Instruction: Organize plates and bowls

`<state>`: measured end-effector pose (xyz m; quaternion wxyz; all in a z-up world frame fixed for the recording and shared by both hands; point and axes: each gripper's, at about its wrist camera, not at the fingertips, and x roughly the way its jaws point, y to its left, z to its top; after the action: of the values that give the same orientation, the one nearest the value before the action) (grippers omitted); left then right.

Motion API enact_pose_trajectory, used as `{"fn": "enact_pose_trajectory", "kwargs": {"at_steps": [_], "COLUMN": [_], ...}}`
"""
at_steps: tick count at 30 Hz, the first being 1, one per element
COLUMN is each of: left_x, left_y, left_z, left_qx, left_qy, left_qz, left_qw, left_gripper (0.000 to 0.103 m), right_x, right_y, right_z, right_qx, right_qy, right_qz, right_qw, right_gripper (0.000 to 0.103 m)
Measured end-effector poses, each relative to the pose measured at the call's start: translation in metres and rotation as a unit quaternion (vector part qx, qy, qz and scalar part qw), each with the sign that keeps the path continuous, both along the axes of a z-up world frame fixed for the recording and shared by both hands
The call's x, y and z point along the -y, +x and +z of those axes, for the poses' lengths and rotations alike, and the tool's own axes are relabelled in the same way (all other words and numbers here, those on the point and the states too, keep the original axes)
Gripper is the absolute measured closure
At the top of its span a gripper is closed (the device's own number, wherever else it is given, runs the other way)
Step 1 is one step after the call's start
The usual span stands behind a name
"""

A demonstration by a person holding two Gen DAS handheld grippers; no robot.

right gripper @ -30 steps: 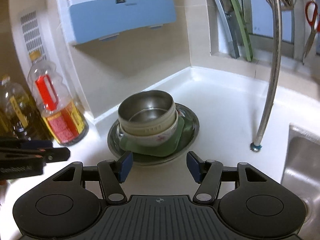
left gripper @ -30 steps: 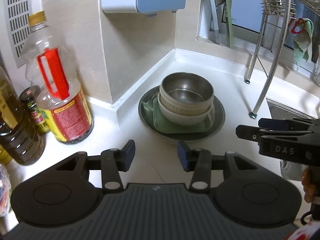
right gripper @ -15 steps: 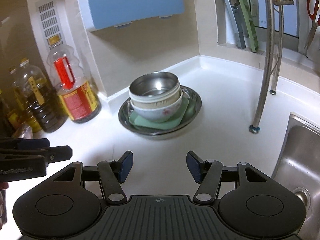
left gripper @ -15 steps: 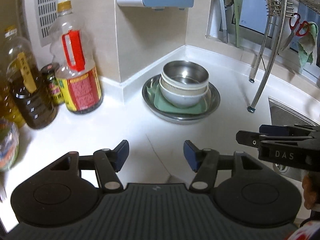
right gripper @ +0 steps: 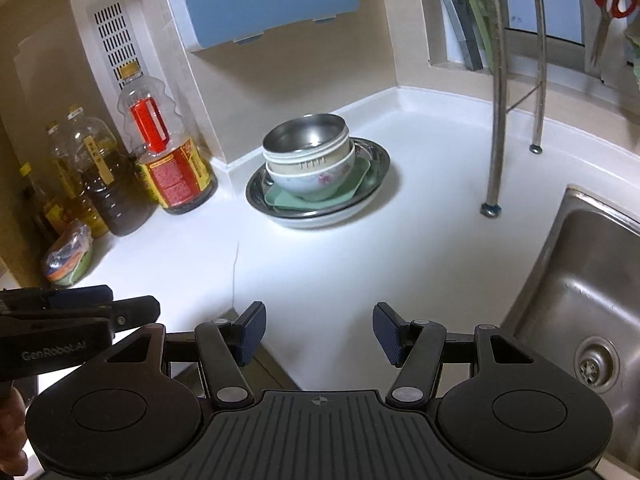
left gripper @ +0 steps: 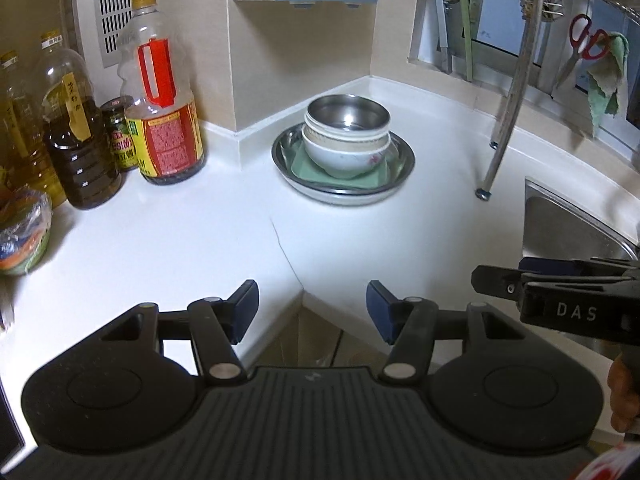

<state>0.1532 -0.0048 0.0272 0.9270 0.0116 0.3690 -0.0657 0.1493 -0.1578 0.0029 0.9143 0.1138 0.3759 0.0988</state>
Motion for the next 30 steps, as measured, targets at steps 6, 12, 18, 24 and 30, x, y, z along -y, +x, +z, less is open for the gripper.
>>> {"fn": "enact_pose_trajectory", "kwargs": {"at_steps": [6,12,18,24,30], "left_x": [0.01,0.019,0.025,0.03,0.032], "left_y": [-0.024,-0.042,-0.052,-0.058,-0.059], "left_z": [-0.002,-0.001,-0.002,-0.002,-0.002], "left_qx": [-0.004,-0.001,-0.003,-0.003,-0.003], "left_qy": [-0.005,-0.004,-0.003,-0.003,-0.004], "left_qz": [0.001,-0.004,-0.006,-0.009,-0.01], "left_qw": [1.0,1.0,1.0,0.9999,0.9999], "left_gripper": [0.046,0.046,0.046,0.046,0.046], "right_x": [0.005,0.009,0.011,0.015,0.018], "right_y": [-0.024,-0.041,-0.053,-0.06,-0.061], "right_z": [0.001,0.001,0.0,0.001,0.002], "right_qx": [-0.004,-0.008,-0.01,-0.01,-0.009], "right_qy": [-0.006,-0.004,-0.002,-0.002,-0.001], "right_qz": [0.007,0.008,0.01,0.008,0.007], "right_qw": [1.0,1.0,1.0,1.0,1.0], "right_gripper": [0.043,0.043,0.043,0.043,0.043]}}
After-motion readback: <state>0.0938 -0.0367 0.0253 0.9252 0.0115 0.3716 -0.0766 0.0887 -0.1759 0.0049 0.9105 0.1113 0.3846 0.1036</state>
